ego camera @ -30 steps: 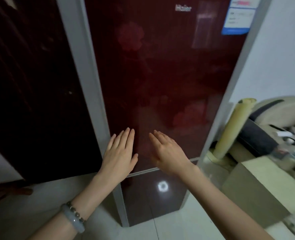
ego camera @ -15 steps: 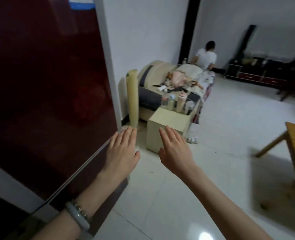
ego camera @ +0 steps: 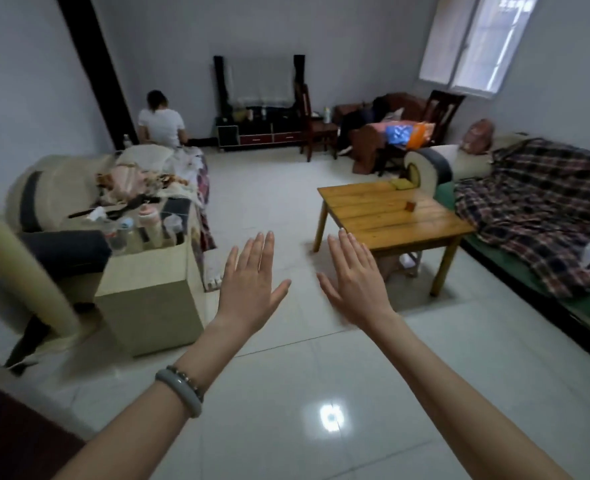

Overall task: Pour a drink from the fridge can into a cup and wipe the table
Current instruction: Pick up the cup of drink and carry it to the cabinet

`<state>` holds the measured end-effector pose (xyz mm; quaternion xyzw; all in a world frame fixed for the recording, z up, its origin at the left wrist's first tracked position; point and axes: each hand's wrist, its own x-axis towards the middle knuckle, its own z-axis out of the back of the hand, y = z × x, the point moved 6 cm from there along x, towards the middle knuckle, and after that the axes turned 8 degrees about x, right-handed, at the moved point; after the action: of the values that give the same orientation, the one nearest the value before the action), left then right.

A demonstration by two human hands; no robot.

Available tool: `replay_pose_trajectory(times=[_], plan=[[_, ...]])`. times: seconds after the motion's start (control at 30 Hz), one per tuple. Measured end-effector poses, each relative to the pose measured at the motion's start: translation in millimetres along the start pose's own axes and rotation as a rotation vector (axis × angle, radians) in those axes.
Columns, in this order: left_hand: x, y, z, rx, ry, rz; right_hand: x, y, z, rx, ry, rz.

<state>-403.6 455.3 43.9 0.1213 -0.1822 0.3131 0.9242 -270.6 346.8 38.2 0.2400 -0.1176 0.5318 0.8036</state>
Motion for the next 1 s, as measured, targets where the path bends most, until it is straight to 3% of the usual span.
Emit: replay_pose_trajectory(times=[0.23,0.57,1.0], plan=[[63.8,-126.3,-20.2,-0.084,-0.018,-0.174,-26.2,-129.0,52.5,-0.113,-0.055,-0.208],[146.2,-327.9,-58.8,-0.105,-0.003,-0.303,-49.4,-320.9,102.4,-0.181,-0.048,-0.324],[247.6,-493.7,-107.2,-0.183,0.013,-0.373,-39.1,-500.2,122.3,-0.179,-0.038,-0.452]])
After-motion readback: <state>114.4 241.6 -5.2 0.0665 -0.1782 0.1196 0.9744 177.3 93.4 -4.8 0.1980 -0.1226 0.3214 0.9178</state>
